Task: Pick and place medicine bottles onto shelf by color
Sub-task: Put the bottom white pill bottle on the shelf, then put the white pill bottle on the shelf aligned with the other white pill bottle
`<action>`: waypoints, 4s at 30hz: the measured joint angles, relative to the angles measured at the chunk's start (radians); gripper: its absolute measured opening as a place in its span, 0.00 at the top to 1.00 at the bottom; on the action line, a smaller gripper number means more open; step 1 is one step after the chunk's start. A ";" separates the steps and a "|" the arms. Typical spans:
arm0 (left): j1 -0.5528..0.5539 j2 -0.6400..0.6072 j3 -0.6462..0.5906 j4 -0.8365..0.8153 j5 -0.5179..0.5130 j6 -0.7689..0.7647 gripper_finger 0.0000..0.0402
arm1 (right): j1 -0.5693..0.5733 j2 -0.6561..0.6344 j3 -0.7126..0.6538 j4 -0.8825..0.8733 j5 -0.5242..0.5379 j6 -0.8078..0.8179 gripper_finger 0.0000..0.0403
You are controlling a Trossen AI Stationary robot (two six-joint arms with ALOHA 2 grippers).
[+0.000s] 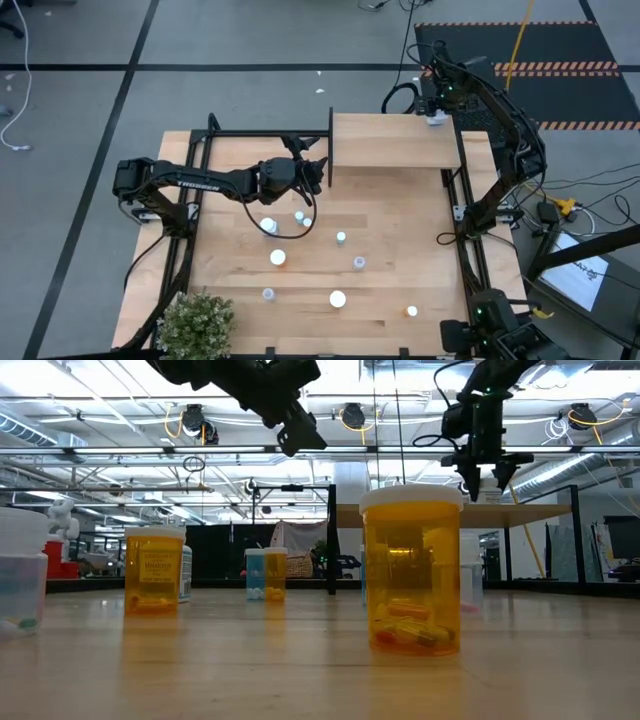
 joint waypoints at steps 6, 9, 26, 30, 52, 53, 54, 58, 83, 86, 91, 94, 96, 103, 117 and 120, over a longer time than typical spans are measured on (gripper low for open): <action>0.000 0.000 0.000 0.000 0.000 0.000 0.23 | 0.000 0.000 0.000 -0.009 0.000 0.003 0.42; 0.000 0.000 0.000 0.000 0.000 0.000 0.23 | 0.000 0.000 0.000 -0.008 0.000 0.003 0.42; 0.000 0.000 0.000 0.000 0.000 0.000 0.23 | 0.000 0.000 0.000 -0.008 0.000 0.004 0.38; 0.000 0.000 0.000 0.000 0.000 0.000 0.23 | 0.002 0.000 0.000 -0.008 -0.004 0.004 0.38; 0.000 0.000 0.000 -0.002 0.000 0.000 0.23 | 0.003 0.001 -0.051 0.043 -0.007 -0.012 0.36; 0.000 0.000 0.000 -0.002 0.000 0.002 0.23 | 0.003 0.003 -0.051 0.042 -0.009 -0.012 0.35; 0.000 0.000 0.000 -0.002 0.000 0.003 0.23 | 0.003 0.004 -0.052 0.042 -0.009 -0.012 0.34; 0.000 0.000 0.000 -0.002 0.000 0.003 0.23 | 0.003 0.003 -0.052 0.043 -0.009 -0.010 0.32; -0.001 0.000 0.000 -0.008 0.000 0.004 0.23 | 0.011 -0.134 -0.050 0.132 0.028 -0.029 0.30; -0.001 0.000 0.000 -0.008 0.000 0.004 0.23 | 0.028 -0.175 -0.050 0.130 0.072 -0.029 0.30; -0.001 0.000 0.000 -0.008 0.001 0.004 0.23 | 0.089 -0.247 -0.051 0.163 0.049 -0.048 0.30; -0.001 0.000 0.000 -0.007 0.001 0.004 0.23 | 0.154 -0.306 -0.051 0.213 0.049 -0.061 0.30; -0.001 0.000 0.000 -0.007 0.000 0.004 0.23 | 0.208 -0.350 -0.051 0.247 0.047 -0.075 0.30; -0.001 0.000 0.000 -0.007 0.002 -0.001 0.23 | 0.509 -0.460 -0.082 0.406 0.047 -0.123 0.32; -0.090 -0.010 0.001 -0.110 -0.028 -0.044 0.23 | 0.931 -0.562 -0.514 1.030 0.047 -0.372 0.40; -0.114 -0.041 0.002 -0.197 -0.015 -0.120 0.23 | 0.972 -0.571 -0.608 1.097 0.046 -0.398 0.41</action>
